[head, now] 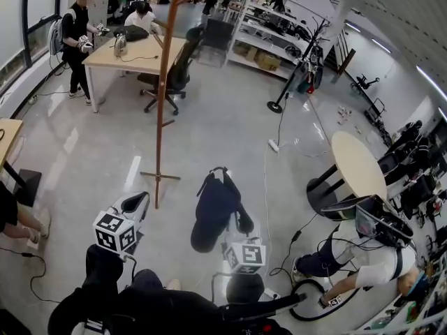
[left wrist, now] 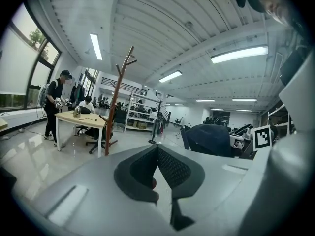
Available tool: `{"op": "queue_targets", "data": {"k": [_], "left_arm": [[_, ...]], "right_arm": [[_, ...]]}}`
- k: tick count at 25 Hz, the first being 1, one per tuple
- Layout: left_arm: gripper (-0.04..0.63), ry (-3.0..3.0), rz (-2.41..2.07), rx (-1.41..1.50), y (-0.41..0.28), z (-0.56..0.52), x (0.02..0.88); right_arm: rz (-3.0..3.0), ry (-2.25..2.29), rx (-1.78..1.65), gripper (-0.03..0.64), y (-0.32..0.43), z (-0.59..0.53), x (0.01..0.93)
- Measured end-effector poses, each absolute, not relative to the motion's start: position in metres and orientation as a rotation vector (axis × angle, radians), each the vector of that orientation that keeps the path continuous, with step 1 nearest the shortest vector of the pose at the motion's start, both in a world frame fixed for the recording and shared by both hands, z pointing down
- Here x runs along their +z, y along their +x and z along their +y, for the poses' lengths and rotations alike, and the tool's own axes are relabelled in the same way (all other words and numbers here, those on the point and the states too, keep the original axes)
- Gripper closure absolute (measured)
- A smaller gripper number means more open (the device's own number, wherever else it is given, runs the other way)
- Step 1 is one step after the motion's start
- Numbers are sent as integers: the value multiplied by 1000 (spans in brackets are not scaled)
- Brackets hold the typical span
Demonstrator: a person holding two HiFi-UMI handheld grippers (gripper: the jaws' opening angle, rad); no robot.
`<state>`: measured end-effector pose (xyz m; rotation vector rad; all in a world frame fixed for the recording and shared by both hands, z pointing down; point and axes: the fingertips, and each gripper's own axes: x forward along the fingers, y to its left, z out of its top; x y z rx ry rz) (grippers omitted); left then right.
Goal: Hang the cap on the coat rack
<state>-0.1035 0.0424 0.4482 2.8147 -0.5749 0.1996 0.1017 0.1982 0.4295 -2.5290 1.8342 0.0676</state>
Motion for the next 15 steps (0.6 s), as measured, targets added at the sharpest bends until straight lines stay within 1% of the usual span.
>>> {"op": "queue_targets", "data": {"k": [7, 15], "left_arm": [[595, 2798, -602, 233, -89, 29, 461], [595, 2784, -624, 226, -54, -24, 469]], "right_arm": [[1862, -2495, 0, 540, 113, 180, 445], [1895, -2464, 25, 540, 148, 127, 451]]}}
